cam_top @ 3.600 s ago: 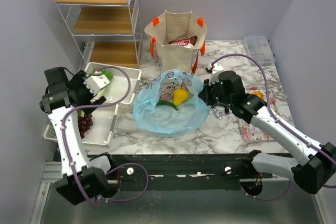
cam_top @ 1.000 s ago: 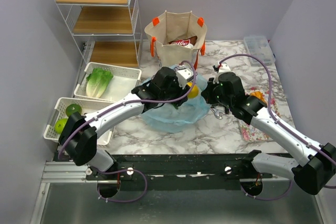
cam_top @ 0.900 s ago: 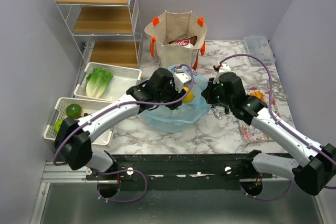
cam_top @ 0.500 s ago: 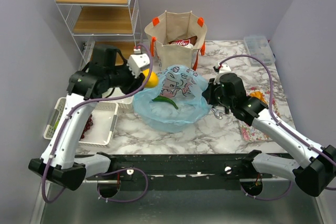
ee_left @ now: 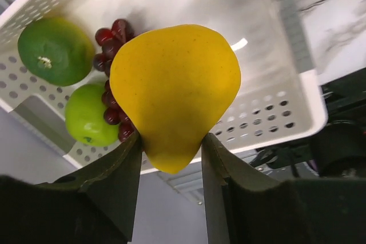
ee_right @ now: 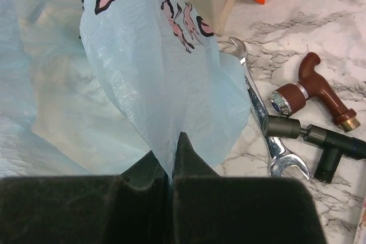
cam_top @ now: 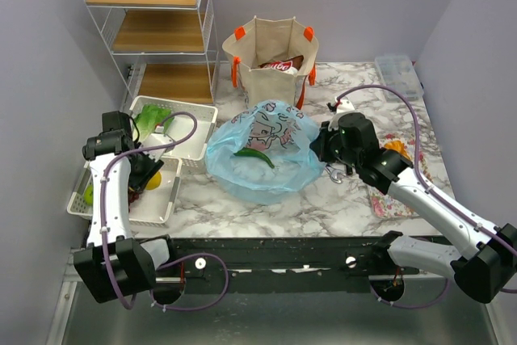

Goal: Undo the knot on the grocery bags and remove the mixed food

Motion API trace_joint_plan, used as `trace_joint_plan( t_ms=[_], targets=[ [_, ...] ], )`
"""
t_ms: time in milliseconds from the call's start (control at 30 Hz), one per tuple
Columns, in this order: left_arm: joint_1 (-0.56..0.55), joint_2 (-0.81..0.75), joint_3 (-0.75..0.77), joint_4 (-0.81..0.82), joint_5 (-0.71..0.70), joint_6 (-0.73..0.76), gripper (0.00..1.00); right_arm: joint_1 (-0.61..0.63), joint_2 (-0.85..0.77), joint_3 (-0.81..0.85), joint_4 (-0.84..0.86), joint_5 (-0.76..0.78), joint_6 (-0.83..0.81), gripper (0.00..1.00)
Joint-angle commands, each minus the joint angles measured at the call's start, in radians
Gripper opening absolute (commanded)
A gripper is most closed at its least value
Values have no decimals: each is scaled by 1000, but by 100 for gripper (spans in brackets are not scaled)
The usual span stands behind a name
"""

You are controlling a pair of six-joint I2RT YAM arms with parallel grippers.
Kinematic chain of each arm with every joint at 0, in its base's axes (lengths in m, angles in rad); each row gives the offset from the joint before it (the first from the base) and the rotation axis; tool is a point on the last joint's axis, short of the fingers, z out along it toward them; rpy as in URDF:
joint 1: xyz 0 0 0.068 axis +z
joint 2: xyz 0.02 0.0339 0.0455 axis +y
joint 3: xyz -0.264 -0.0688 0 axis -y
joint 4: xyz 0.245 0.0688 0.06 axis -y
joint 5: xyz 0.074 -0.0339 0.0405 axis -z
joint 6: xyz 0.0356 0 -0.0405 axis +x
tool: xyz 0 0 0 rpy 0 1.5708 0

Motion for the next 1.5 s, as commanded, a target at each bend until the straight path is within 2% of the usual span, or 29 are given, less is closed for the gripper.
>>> trace_joint_plan(
  t_ms=[0, 300, 400, 467, 500, 533, 700, 767, 800, 933, 1067, 1167, 1267, 1333, 1433, 1467],
  targets=[
    [42, 55, -38, 134, -167, 93, 0, 4, -1, -13, 7, -42, -8, 1],
    [45, 313, -79, 277, -133, -68, 0, 4, -8, -15, 15, -5, -33, 1],
    [45, 338, -93, 297, -128, -84, 0, 4, -14, -11, 7, 8, -46, 1],
    [45, 337, -96, 293, -122, -79, 13, 4, -18, -16, 7, 13, -51, 1],
    [45, 334, -95, 286, -118, -79, 25, 3, -20, -19, 7, 15, -52, 1],
    [45, 328, -89, 279, -112, -78, 33, 3, -22, -24, 8, 16, -52, 1],
    [45, 297, -40, 236, -61, -98, 60, 3, -24, -38, 13, 18, -48, 1],
    [45, 287, -7, 217, -35, -111, 90, 3, -24, -41, 15, 13, -45, 1],
    [45, 286, 8, 209, -27, -122, 98, 2, -25, -43, 17, 11, -44, 1],
    [45, 265, 102, 161, 49, -157, 99, 3, -33, -51, 17, 6, -42, 1],
    [35, 195, 224, 119, 245, -201, 98, 3, -42, -48, 16, -7, -46, 1],
    [-29, 125, 303, 103, 388, -233, 98, 2, -38, -33, 17, -54, -58, 1],
    [-180, 57, 376, 102, 497, -255, 99, 4, -28, -13, 15, -143, -74, 1],
    [-321, 8, 386, 152, 533, -267, 98, 4, -21, -4, 14, -219, -85, 1],
    [-515, -54, 331, 270, 588, -257, 98, 6, -16, -6, 13, -279, -101, 1],
    [-580, -72, 298, 316, 594, -246, 95, 6, -16, -9, 10, -285, -104, 1]
  ],
)
